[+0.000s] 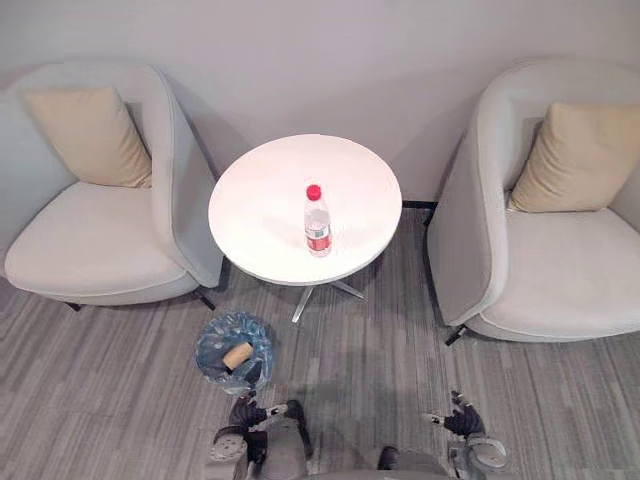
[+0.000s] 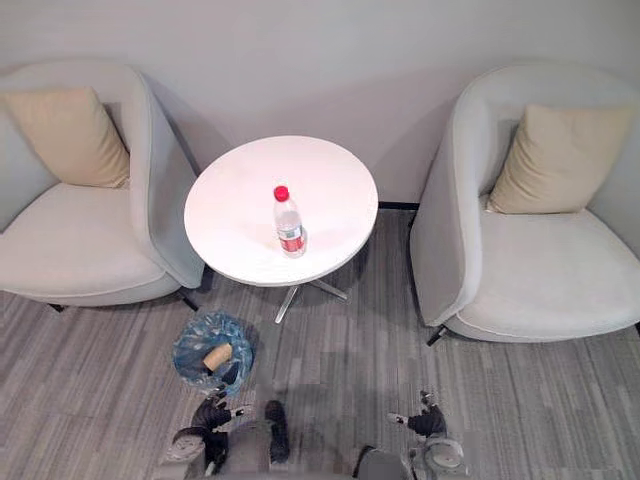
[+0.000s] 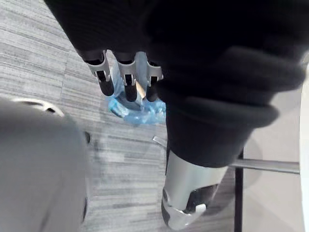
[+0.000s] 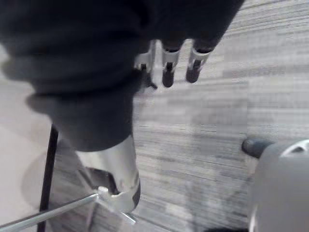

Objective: Gather rubbish on tea table into small bin, then transfer packed bag to large trash can.

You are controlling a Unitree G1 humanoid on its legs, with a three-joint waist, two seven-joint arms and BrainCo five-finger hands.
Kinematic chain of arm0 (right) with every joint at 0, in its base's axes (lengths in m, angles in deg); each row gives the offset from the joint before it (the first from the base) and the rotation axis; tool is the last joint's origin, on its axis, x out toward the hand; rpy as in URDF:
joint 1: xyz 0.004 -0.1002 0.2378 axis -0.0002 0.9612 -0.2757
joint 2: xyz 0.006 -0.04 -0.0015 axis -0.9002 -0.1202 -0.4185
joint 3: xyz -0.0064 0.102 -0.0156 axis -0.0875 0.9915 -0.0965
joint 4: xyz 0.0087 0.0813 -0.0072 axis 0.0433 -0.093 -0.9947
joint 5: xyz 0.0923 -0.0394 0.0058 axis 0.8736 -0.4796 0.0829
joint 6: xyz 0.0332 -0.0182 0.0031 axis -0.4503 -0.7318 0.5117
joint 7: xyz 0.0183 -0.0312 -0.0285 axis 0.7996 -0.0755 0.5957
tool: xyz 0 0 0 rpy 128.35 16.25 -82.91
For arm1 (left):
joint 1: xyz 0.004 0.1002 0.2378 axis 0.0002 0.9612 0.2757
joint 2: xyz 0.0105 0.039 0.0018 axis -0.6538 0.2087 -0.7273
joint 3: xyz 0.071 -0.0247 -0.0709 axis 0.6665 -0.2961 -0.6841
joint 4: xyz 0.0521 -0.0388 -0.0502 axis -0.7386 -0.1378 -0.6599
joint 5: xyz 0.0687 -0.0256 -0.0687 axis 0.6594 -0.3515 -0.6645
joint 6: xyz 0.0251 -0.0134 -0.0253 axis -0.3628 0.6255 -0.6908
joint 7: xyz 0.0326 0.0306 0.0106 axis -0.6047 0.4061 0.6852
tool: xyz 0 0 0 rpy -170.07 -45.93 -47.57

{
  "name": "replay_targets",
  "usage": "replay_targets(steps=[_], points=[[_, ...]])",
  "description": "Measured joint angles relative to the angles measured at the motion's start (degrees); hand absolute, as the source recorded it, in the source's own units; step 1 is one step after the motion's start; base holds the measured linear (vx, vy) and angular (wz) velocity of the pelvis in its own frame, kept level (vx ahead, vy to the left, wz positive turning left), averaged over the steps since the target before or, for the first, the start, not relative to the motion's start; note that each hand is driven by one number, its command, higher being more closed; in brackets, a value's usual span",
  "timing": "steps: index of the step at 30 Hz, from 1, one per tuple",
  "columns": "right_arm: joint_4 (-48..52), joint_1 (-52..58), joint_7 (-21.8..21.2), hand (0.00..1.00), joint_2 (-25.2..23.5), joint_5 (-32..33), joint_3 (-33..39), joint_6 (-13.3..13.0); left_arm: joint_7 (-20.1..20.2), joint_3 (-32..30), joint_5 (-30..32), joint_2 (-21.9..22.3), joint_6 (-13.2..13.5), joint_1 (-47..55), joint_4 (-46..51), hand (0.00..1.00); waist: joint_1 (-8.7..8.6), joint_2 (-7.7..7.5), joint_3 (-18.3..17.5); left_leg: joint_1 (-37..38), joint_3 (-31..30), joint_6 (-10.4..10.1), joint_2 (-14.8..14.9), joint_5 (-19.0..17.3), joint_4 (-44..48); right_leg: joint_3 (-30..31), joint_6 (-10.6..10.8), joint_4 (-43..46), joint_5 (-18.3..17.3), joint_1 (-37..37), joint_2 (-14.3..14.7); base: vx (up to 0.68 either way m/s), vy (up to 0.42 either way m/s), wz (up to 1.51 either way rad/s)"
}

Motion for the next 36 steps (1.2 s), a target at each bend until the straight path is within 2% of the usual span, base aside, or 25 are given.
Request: replay_targets(steps=[2, 4, 6, 7, 8, 9, 10, 11, 12, 13, 14, 15, 16, 17, 19, 22, 30, 33, 36], points=[[-0.93, -0.68, 0.16, 0.0, 0.28, -0.05, 0.08, 0.14, 0.05, -0.2, -0.13, -0.52, -0.13, 0.29, -0.1, 0.0, 0.3, -0.96, 0.16, -0.21, 0.17, 1.12, -1.19, -1.42, 1.03, 0.38, 0.66, -1.39, 0.39, 1.11, -0.97, 0.23, 0.123, 0.2], [-0.98, -1.91, 0.21, 0.0, 0.31, -0.09, 0.03, 0.11, 0.05, -0.15, -0.07, -1.04, -0.12, 0.29, -0.27, 0.0, 0.49, -1.75, 0.21, 0.66, 0.77, 1.45, -2.98, -5.69, 2.29, 1.43, 2.48, 1.21, -1.45, 1.14, -3.48, 0.18, 0.133, -0.16], [-1.25, -3.37, -0.02, 0.0, 0.48, -0.18, -0.4, 0.09, 0.02, 0.08, -0.01, -1.14, -0.2, 0.34, -0.88, 0.0, 0.4, -1.66, 0.2, 3.92, 1.7, 1.38, -4.11, -7.24, 0.83, 4.86, 3.85, 12.44, -2.14, -2.91, -5.23, 0.14, 0.088, -0.48], [-1.22, -3.6, -0.28, 0.0, 0.33, -0.22, -1.45, 0.04, 0.04, 0.66, 0.01, -1.57, -0.24, 0.57, -1.52, 0.0, 0.02, -1.92, 0.16, 5.64, 2.09, 1.68, -4.5, -7.41, -0.49, 6.1, 5.56, 20.13, -1.09, -6.44, -6.0, 0.17, 0.128, -0.28], [-1.43, -3.51, -0.62, 0.0, 0.09, -0.3, -2.25, 0.04, 0.04, 1.88, 0.01, -2.22, -0.26, 0.39, -1.84, 0.0, -0.13, -1.6, -0.18, 7.37, 2.1, 2.17, -4.79, -7.7, -1.61, 6.77, 5.18, 26.58, 0.49, -9.2, -6.7, 0.18, 0.115, -0.11], [-1.86, -3.2, -0.68, 0.0, 0.04, -0.44, -2.31, 0.04, 0.06, 2.29, 0.01, -2.47, -0.26, 0.39, -1.82, 0.0, -0.24, -1.71, -0.31, 7.79, 1.81, 2.42, -4.78, -7.89, -1.86, 6.86, 4.69, 28.24, 0.02, -9.94, -6.7, 0.21, 0.061, 0.07], [-2.82, -2.81, -0.68, 0.0, 0.07, -1.42, -2.3, 0.15, 0.02, 2.52, -0.01, -2.79, -0.25, 0.21, -1.81, 0.0, -0.54, -1.83, -0.43, 8.57, 0.94, 2.98, -4.71, -7.92, -2.48, 6.75, 3.67, 28.43, -2.23, -11.12, -6.47, 0.23, -0.002, 0.31], [-3.13, -2.67, -0.67, 0.0, 0.22, -2.01, -2.29, 0.3, -0.02, 2.51, -0.06, -3.14, -0.26, 0.11, -1.81, 0.0, -1.38, -1.7, -0.37, 8.92, -0.55, 2.99, -4.41, -7.82, -2.9, 6.45, 2.04, 27.28, -4.03, -12.85, -5.21, 0.24, -0.032, 0.41], [-3.11, -2.66, -0.66, 0.0, 0.37, -2.11, -2.29, 0.34, -0.02, 2.39, -0.06, -3.25, -0.28, 0.08, -1.84, 0.0, -1.59, -1.79, -0.43, 9.15, -1.29, 2.43, -3.89, -7.43, -2.92, 6.45, 1.27, 26.19, -4.46, -13.76, -4.11, 0.3, -0.117, 0.53], [-3.15, -2.31, -0.64, 0.0, 0.67, -2.1, -2.29, 0.35, -0.01, 2.23, -0.08, -3.54, -0.26, 0.16, -1.85, 0.0, -1.77, -1.17, -0.16, 10.13, -2.05, 1.88, -2.61, -7.1, -2.82, 7.37, 0.51, 19.42, -3.65, -15.23, -1.0, 0.24, -0.121, 0.41], [-3.12, -1.93, -0.65, 0.0, 0.66, -2.11, -2.3, 0.37, 0.01, 2.23, -0.06, -3.84, -0.24, 0.34, -1.85, 0.0, -1.58, -1.51, -0.36, 10.31, -2.68, 1.54, -2.9, -6.94, -2.62, 7.98, -0.18, 14.43, -1.62, -15.17, -0.13, 0.3, -0.156, 0.64], [-3.3, -0.85, -0.64, 0.0, 0.89, -2.11, -2.22, 0.39, 0.03, 2.02, -0.03, -4.15, -0.27, 0.29, -2.29, 0.0, -1.92, -2.8, -0.85, 10.76, -4.98, 0.36, -4.51, -7.68, -1.95, 9.1, -1.37, 9.14, 6.86, -14.48, -0.16, 0.22, -0.113, 0.68], [-3.76, -0.74, -0.58, 0.0, 2.09, -2.11, -2.11, 0.57, 0.03, 1.87, -0.04, -3.18, -0.27, 0.26, -2.3, 0.0, -1.92, -1.19, -1.32, 11.01, -6.7, -0.22, -3.48, -7.77, -2.12, 7.96, -1.89, 8.98, 7.25, -13.49, 0.71, 0.33, -0.148, 0.5], [-3.74, -1.08, -0.59, 0.0, 3.07, -2.12, -2.14, 0.62, 0.01, 1.63, -0.04, -2.56, 0.0, 0.54, -2.26, 0.0, -0.94, -0.16, -1.95, 11.15, -7.08, -0.55, -2.54, -7.59, -2.8, 8.29, -1.89, 7.38, 7.25, -13.02, 1.48, 0.26, -0.121, 0.11], [-3.52, -2.06, -0.54, 0.0, 3.35, -2.13, -2.12, 0.09, 0.04, 1.64, -0.04, -2.3, -0.11, 1.2, -2.41, 0.0, -1.42, 0.91, -2.02, 11.52, -7.23, -0.58, -1.41, -7.57, -3.82, 7.69, -2.38, 4.46, 7.66, -11.56, 2.8, 0.19, -0.123, -0.03], [-3.64, -1.19, -0.55, 0.0, 3.39, -2.22, -2.02, -0.17, 0.08, 1.64, -0.03, -2.08, -0.12, 1.52, -2.47, 0.0, -1.47, 0.88, -2.08, 13.57, -8.32, -0.94, -0.24, -7.33, -5.38, 6.56, -2.93, 0.22, 8.64, -7.76, 4.27, 0.1, -0.07, 0.09], [-2.32, 0.17, -0.29, 0.0, 3.66, -4.26, -2.25, -0.32, 0.02, 1.65, 0.04, -2.27, -0.1, 1.81, -2.59, 0.0, -1.31, 0.76, -2.42, 13.7, -10.43, -1.85, -1.75, -6.7, -7.11, 5.21, -1.69, -9.23, 13.98, -3.19, 3.67, -0.01, 0.04, 0.1], [0.21, 0.28, 0.64, 0.0, 3.68, -4.63, -3.73, -0.58, -0.01, 1.68, 0.12, -2.41, -0.09, 2.38, -2.6, 0.0, -1.32, 0.65, -2.51, 13.33, -10.57, -1.82, -2.43, -6.68, -7.14, 5.21, -1.47, -11.24, 15.67, -2.61, 3.2, -0.11, 0.06, 0.04], [6.79, 0.99, 0.85, 0.0, 4.03, -4.71, -6.27, -1.3, -0.03, 1.77, 0.15, -2.7, -0.09, 2.83, -2.77, 0.0, -1.27, 0.45, -2.6, 13.07, -10.83, -1.58, -2.91, -6.03, -7.77, 5.31, -1.39, -12.51, 17.07, -2.63, 2.83, -0.14, 0.018, -0.01]])
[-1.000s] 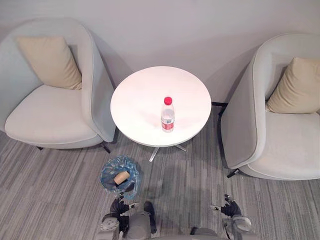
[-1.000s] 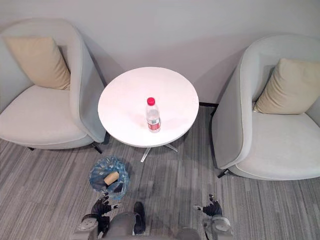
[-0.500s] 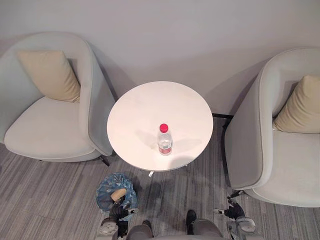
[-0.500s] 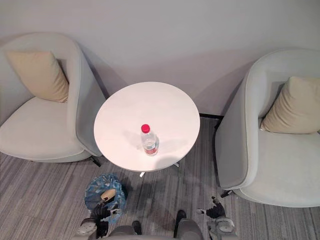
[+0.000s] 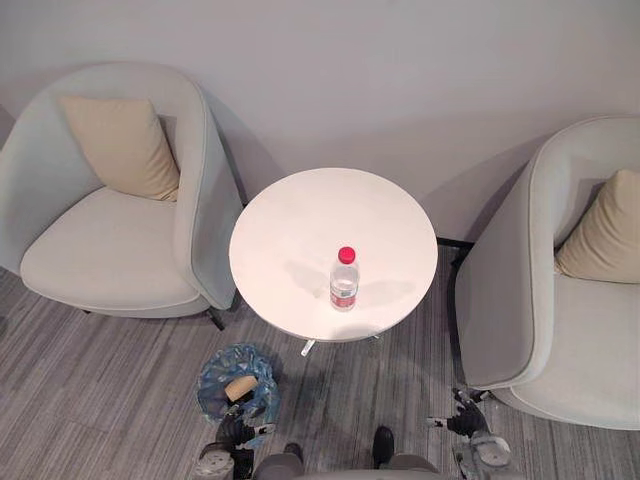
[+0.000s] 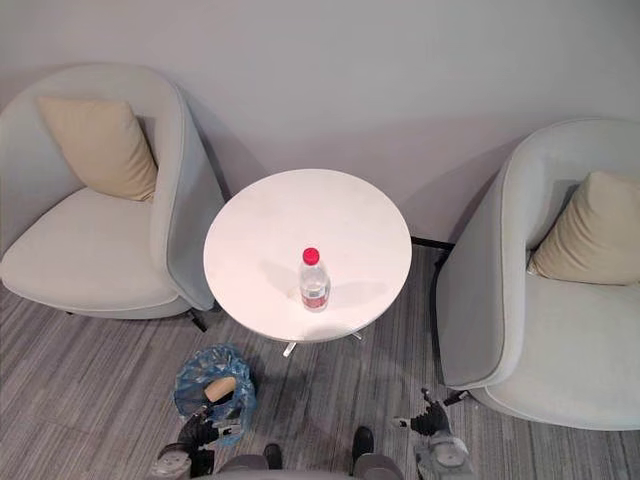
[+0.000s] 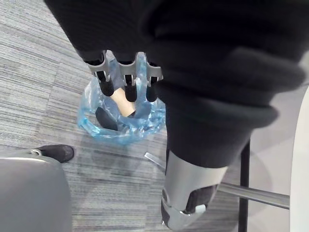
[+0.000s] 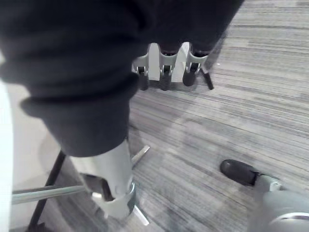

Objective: Gather rubbish on tea table into small bin, then transfer packed bag to large trash can.

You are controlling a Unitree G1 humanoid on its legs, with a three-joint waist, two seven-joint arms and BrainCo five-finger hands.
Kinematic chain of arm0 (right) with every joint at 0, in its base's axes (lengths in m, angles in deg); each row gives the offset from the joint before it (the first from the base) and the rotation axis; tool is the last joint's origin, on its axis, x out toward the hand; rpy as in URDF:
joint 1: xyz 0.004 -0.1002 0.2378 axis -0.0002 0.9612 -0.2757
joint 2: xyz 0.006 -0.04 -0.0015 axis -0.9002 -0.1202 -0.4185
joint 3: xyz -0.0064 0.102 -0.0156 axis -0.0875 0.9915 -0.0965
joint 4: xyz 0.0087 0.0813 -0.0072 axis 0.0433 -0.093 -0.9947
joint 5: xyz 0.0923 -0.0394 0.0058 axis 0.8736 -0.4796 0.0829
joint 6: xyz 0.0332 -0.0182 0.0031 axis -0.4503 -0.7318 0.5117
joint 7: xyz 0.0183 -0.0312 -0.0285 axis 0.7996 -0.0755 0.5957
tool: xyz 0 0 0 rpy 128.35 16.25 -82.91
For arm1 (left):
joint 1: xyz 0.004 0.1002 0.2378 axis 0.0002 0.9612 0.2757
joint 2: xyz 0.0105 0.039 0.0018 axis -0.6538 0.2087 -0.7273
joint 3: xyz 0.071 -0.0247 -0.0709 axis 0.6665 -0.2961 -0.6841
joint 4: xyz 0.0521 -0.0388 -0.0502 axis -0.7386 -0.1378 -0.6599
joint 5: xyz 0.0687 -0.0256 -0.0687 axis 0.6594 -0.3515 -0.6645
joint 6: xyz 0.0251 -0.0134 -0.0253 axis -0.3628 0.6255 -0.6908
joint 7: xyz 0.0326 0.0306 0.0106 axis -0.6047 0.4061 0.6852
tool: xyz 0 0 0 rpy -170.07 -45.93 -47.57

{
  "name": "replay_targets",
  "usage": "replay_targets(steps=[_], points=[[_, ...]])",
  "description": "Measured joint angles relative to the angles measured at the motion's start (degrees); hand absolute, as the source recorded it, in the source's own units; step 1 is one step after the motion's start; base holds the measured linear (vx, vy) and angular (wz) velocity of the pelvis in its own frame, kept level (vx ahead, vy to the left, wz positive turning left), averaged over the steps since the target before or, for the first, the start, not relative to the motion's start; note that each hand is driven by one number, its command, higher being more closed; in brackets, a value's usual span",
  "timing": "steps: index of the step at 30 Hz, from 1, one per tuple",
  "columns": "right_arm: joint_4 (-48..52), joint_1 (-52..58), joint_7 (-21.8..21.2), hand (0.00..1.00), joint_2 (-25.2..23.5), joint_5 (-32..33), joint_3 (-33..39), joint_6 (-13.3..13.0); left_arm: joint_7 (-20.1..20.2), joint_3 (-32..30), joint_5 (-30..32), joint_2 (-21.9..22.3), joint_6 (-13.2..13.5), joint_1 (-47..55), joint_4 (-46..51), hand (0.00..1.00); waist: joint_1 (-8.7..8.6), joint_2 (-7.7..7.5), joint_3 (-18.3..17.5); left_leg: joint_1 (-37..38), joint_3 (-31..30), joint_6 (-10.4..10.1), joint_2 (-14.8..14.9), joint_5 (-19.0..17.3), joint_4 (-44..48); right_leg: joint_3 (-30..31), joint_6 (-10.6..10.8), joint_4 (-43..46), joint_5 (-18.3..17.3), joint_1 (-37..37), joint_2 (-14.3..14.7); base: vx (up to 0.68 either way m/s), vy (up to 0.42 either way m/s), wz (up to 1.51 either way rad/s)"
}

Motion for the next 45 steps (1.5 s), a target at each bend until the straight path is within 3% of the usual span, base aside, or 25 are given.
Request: replay_targets(steps=[7, 19, 28, 36, 40, 45], points=[[15.56, 1.69, -0.22, 0.0, 4.44, -2.14, -1.98, -1.75, 0.02, 0.49, 0.03, -0.56, 0.18, 1.39, 0.11, 0.0, -0.12, -0.57, -0.44, -0.56, -0.21, -0.38, -0.27, 0.83, -2.03, 0.21, 0.41, -1.79, 0.91, -0.17, -0.1, -0.1, -0.013, -0.01], [26.43, -3.52, -1.48, 0.0, 10.03, -1.82, -5.97, -5.01, 0.12, 0.81, 0.03, -1.96, 1.5, 3.9, 1.1, 0.0, 0.14, -1.25, -1.35, 0.14, -0.7, -0.11, -0.72, 1.37, -2.86, 0.25, 0.53, -2.07, 1.3, -0.24, -0.28, 0.03, 0.008, 0.01], [26.65, -8.31, -1.62, 0.0, 10.23, 0.79, -9.9, -6.36, 0.14, 1.13, 0.05, -2.15, 2.27, 3.97, 1.12, 0.0, 1.44, -1.14, -1.33, -0.88, -2.92, 0.13, -0.96, 1.62, -2.72, -1.51, 0.51, -2.07, 1.26, -0.24, -0.5, -0.03, -0.005, 0.11], [24.17, -14.09, -1.55, 0.0, 10.18, 1.96, -14.8, -6.43, 0.2, 3.31, 0.1, -1.53, 2.37, 4.18, 1.01, 0.0, 1.64, -0.18, -1.41, -3.11, -5.14, -0.07, -1.1, 3.36, -3.89, -3.21, 0.36, -2.08, 1.38, -2.07, -0.58, -0.06, -0.022, 0.13], [22.82, -16.29, -1.39, 0.0, 9.99, 3.15, -15.0, -6.43, 0.17, 3.44, 0.09, -1.27, 2.39, 3.94, 1.05, 0.0, 2.85, 0.24, -1.16, -3.5, -5.52, -0.08, -1.1, 3.37, -3.9, -3.57, 0.36, -2.07, 1.38, -2.24, -0.56, -0.01, -0.008, 0.04], [19.59, -20.22, -1.04, 0.0, 9.15, 5.12, -15.13, -6.41, 0.07, 4.64, 0.07, -1.19, 2.47, 3.87, 1.1, 0.0, 3.05, 0.92, -0.67, -4.6, -6.23, 0.01, -1.29, 3.67, -3.93, -4.45, 0.36, -2.07, 1.38, -2.92, -0.71, -0.01, -0.001, 0.09]])
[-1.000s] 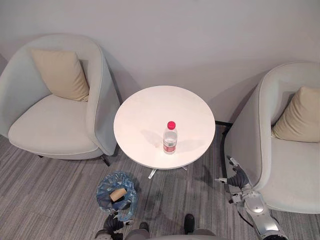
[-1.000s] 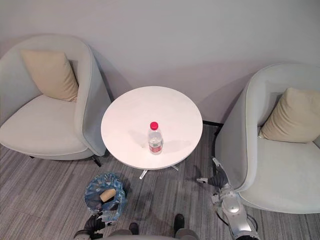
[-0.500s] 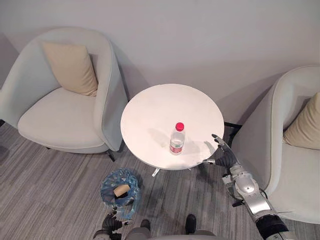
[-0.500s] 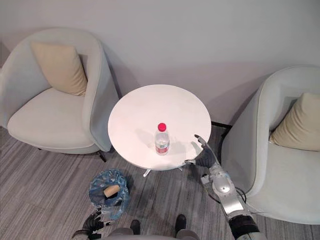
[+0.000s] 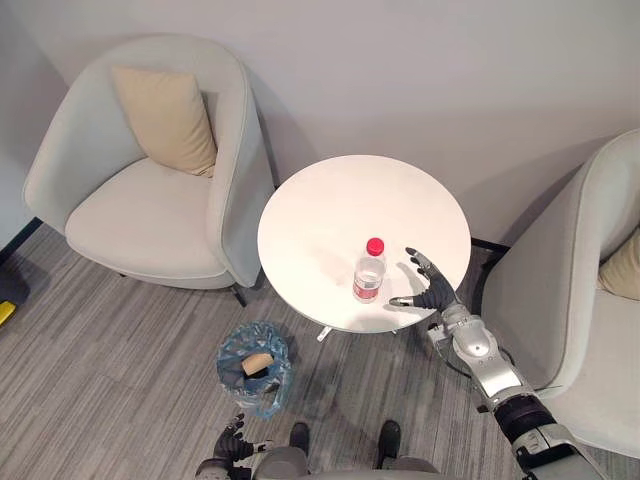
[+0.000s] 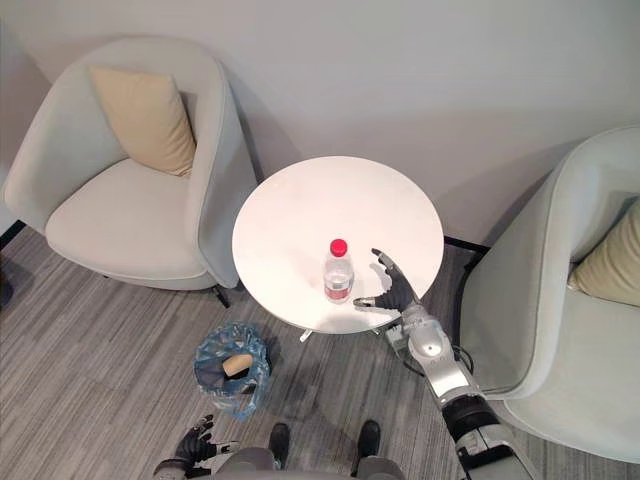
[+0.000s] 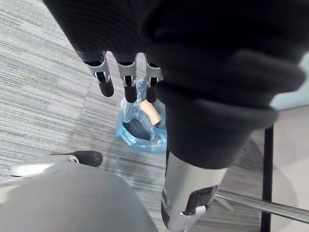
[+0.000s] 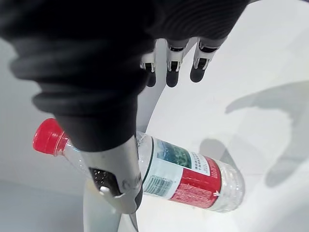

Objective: Gather rubbish on tea table into small bin, then transfer packed bag to large trash can.

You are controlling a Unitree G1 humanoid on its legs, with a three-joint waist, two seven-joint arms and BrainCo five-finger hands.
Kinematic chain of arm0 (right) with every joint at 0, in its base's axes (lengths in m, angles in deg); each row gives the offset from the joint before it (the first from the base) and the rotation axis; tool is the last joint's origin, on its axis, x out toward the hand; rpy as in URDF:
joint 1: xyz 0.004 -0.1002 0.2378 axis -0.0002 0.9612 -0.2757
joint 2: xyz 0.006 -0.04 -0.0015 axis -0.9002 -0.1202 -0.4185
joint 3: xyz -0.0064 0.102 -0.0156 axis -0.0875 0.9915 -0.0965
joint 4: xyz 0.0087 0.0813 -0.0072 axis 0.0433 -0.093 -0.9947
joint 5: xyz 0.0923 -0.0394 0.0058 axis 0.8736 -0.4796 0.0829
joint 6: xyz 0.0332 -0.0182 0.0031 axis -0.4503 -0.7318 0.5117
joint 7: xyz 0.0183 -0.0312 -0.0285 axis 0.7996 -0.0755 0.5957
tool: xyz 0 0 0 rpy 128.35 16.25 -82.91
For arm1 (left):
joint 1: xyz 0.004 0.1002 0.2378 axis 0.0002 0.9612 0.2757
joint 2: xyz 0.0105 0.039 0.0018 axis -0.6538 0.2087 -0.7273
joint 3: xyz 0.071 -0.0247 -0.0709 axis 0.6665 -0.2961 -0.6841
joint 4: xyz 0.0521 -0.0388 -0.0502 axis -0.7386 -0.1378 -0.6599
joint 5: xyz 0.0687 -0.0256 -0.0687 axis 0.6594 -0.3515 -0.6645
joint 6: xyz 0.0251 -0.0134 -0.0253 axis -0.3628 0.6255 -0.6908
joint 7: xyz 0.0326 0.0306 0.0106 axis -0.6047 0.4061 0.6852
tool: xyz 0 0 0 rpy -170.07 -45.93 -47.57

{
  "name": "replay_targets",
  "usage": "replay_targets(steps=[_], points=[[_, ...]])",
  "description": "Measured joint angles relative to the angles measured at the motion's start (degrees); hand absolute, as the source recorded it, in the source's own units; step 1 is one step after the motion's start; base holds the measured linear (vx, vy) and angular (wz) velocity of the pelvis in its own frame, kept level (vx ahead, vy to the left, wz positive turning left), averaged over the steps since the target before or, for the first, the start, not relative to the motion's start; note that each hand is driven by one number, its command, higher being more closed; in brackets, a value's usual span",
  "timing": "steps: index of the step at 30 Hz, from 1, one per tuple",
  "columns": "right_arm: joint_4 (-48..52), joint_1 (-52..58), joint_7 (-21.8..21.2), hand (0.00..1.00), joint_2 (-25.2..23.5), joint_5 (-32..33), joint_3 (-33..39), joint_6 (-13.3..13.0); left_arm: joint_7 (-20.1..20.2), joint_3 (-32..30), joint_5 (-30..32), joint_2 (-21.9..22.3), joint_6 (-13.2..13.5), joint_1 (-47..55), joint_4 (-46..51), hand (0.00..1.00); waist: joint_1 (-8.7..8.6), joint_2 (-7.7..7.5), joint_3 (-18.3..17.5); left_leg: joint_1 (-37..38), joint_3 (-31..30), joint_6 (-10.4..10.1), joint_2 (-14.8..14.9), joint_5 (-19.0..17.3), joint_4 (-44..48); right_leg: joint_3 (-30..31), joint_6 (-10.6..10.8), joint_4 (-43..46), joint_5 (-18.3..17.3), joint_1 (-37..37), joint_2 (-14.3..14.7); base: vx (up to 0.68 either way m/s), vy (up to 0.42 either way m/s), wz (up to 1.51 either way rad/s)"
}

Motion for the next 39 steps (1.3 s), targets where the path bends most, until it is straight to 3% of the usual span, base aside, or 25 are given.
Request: replay_targets(steps=[8, 11, 15, 16, 23, 32, 39], points=[[-4.19, -7.07, 1.32, 0.0, -2.0, 2.97, -0.04, 0.06, -0.18, 0.36, -0.25, -0.01, 0.44, -0.48, 2.06, 0.0, 0.29, 0.52, 3.49, -2.47, -1.78, 0.18, -0.47, 0.73, 0.05, -1.7, -0.06, 0.01, 0.06, -1.46, -0.36, -0.02, -0.003, 0.11], [-5.03, -8.29, 1.5, 0.0, -2.06, 4.29, -0.04, 0.14, -0.21, 0.41, -0.36, 0.06, 1.12, -0.73, 2.45, 0.0, 1.5, 0.64, 3.96, -3.41, -1.88, 0.18, -0.47, 0.81, 0.14, -1.78, -0.15, 0.02, 0.13, -2.36, -0.36, -0.01, -0.004, 0.04], [-6.35, -11.97, 2.01, 0.0, -2.37, 4.57, -1.14, 0.14, -0.37, 0.56, -0.65, 0.16, 1.15, -2.13, 2.47, 0.0, 1.6, 1.12, 5.93, -4.62, -2.52, 0.07, -0.49, 1.11, 0.24, -2.38, -0.15, 0.29, 0.12, -3.29, -0.37, -0.02, -0.009, 0.08], [-6.54, -12.89, 2.06, 1.0, -2.43, 4.58, -1.18, 0.14, -0.44, 0.59, -0.7, 0.16, 1.15, -2.32, 2.83, 0.0, 1.68, 1.25, 6.7, -4.83, -2.69, 0.05, -0.5, 1.16, 0.37, -2.63, -0.15, 0.31, 0.12, -3.32, -0.38, -0.01, -0.007, 0.06], [-7.25, -15.75, 2.59, 1.0, -2.98, 4.67, -1.23, 0.14, -1.37, 1.03, -1.16, 0.34, 1.22, -2.95, 3.95, 0.0, 3.0, 1.63, 8.29, -6.03, -3.3, -0.03, -0.58, 1.22, 0.97, -3.46, -0.16, 0.54, 0.11, -3.91, -0.45, -0.01, -0.002, 0.06], [-8.56, -16.66, 2.57, 1.0, -4.4, 5.13, -2.22, 0.65, -1.7, 1.01, -1.24, 0.45, 1.23, -3.07, 4.1, 0.0, 3.11, 1.66, 8.35, -6.55, -3.94, -0.2, -0.54, 1.49, 1.01, -3.8, -0.17, 0.74, 0.11, -4.31, -0.44, -0.01, -0.004, 0.03], [6.32, -6.74, 3.17, 1.0, -4.11, 5.06, -1.87, 0.57, -1.82, 0.97, -1.12, 0.5, 1.19, -3.06, 4.49, 0.0, 2.77, 1.6, 8.32, -4.67, -2.39, -0.2, -0.38, 1.48, 0.35, -2.45, -0.16, 0.87, 0.1, -3.42, -0.43, -0.01, 0.005, -0.09]])
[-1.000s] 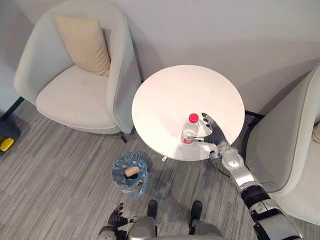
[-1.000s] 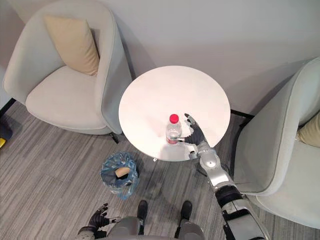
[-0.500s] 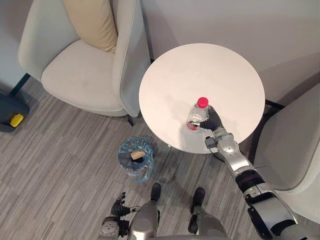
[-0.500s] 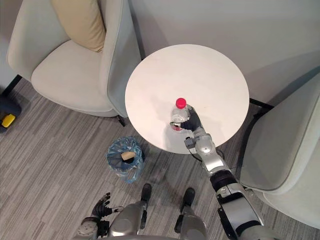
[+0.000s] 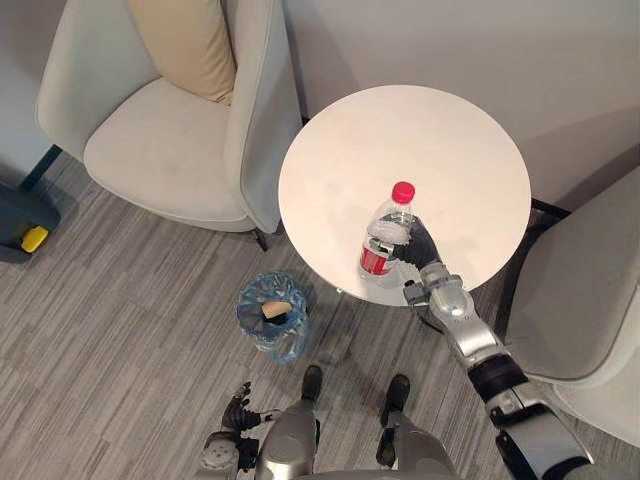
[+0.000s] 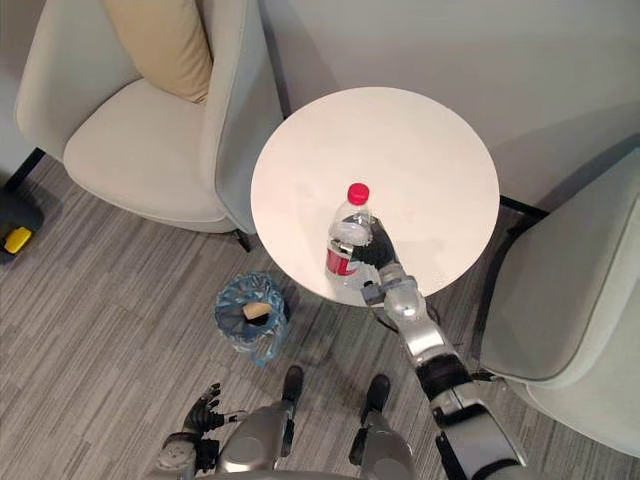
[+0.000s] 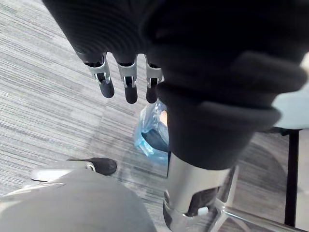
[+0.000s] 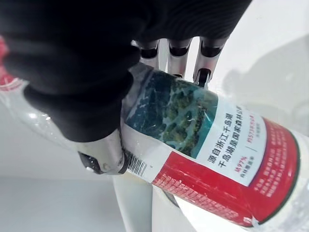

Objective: Gather rubbish on tea table into small bin, then transfer packed bag to large trash can.

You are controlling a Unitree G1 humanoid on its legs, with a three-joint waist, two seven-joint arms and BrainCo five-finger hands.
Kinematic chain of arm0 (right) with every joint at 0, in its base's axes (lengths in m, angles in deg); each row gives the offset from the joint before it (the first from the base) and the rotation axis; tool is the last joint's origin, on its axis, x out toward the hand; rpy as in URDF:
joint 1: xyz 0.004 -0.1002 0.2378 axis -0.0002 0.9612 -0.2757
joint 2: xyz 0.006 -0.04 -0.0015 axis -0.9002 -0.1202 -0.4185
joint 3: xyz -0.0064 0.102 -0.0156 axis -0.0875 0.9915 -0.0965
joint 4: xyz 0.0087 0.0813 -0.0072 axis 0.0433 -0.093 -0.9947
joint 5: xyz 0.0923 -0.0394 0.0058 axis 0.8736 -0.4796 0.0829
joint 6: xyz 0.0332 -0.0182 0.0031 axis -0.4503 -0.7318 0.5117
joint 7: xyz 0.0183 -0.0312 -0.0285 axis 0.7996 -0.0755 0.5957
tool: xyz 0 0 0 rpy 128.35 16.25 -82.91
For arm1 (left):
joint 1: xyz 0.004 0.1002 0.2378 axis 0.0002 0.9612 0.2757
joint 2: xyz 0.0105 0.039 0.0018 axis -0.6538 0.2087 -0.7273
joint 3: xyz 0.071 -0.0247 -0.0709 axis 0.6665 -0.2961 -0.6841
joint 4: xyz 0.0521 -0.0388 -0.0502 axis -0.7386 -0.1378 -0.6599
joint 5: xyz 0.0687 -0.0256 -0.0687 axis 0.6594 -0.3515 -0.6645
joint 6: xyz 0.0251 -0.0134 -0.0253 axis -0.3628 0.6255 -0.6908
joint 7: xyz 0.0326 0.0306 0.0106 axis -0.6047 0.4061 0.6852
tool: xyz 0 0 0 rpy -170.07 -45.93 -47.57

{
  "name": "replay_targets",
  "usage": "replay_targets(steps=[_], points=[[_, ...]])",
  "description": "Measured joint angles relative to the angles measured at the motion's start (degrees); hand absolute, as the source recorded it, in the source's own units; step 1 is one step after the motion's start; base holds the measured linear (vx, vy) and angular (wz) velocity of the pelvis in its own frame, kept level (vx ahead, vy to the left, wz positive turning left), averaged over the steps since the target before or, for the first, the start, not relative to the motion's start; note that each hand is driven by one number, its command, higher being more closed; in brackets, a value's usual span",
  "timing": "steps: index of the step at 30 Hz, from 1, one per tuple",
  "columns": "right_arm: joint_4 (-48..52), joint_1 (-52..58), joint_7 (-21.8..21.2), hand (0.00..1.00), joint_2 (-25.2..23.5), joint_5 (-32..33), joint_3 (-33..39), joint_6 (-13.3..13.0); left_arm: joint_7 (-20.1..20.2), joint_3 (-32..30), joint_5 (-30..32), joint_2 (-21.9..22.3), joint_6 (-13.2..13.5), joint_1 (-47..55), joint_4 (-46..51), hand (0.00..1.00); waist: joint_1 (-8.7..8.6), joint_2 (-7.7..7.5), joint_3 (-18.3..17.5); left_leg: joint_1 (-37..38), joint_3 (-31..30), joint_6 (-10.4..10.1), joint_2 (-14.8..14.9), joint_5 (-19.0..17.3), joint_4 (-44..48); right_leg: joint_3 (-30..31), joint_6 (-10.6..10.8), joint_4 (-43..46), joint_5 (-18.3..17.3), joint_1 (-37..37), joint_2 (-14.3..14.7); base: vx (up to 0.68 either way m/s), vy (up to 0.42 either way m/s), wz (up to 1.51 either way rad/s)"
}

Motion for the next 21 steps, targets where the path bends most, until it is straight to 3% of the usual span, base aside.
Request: replay_targets(steps=[5, 11, 21], points=[[10.6, 8.75, -1.35, 1.0, -0.37, -0.02, 2.14, -0.25, 0.1, -0.2, 0.1, -0.35, -0.04, 0.17, 0.23, 0.0, -1.47, -0.71, -0.4, 1.67, 0.32, 0.01, 0.03, -0.03, -0.39, 0.61, 0.05, -0.03, -0.03, 1.18, -0.01, -0.03, 0.004, -0.07], [19.58, 16.22, -3.44, 1.0, -1.24, -0.02, 2.82, -1.16, 0.4, -0.69, 0.14, -1.22, -0.05, 0.91, -0.11, 0.0, -2.93, -2.81, -3.68, 2.72, 2.2, -0.01, 0.35, -0.06, -0.75, 2.18, 0.02, -0.33, 0.1, 1.4, 0.27, -0.02, -0.002, -0.12], [23.48, 21.65, -5.04, 1.0, -1.26, -3.29, 3.58, -1.73, 0.62, -0.62, 1.05, -0.95, -0.05, 1.06, -0.91, 0.0, -3.34, -2.78, -6.35, 4.66, 3.0, -0.01, 0.39, -0.08, -1.43, 2.92, 0.07, -0.85, 0.22, 2.83, 0.32, 0.0, 0.0, -0.04]])
